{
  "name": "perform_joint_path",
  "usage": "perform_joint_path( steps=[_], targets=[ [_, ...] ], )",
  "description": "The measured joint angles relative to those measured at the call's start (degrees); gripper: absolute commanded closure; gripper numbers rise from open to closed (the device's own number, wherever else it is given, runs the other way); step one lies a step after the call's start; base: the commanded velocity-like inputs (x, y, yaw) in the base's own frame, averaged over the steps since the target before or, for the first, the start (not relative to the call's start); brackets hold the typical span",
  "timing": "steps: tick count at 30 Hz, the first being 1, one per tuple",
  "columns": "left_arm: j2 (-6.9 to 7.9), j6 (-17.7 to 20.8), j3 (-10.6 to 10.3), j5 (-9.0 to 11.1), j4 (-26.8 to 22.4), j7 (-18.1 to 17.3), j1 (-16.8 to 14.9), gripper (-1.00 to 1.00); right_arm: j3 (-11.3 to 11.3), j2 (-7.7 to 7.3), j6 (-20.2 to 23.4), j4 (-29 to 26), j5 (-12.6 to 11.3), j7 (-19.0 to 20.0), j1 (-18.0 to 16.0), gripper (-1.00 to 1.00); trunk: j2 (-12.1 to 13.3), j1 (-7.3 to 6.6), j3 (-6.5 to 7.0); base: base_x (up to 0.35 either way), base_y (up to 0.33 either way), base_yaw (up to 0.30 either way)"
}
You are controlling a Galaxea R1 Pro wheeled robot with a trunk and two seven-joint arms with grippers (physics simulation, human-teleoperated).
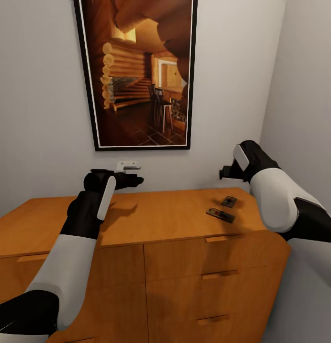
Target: Take the four mousetraps from the cabinet in the bathroom and place them on the bathroom floor. Make sure all four end up on the same floor surface, and ensure that at least two of them are either under or directly next to the same bathroom sink.
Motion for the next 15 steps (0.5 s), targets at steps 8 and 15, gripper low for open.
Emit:
perform_joint_path(
  steps=[8, 15],
  targets=[
    [-0.01, -0.01, -0.01, 0.00, 0.00, 0.00, 0.00, -1.00, 0.09, -1.02, 0.02, 6.97, -0.07, -1.72, -2.78, -1.00, 0.00, 0.00, 0.00, 0.000, 0.000, 0.000],
    [0.01, -0.02, 0.01, 0.00, -0.03, 0.00, 0.00, -1.00, 0.05, -1.52, 0.02, 8.36, -0.18, -1.90, -3.22, -1.00, 0.00, 0.00, 0.00, 0.000, 0.000, 0.000]
  ],
)
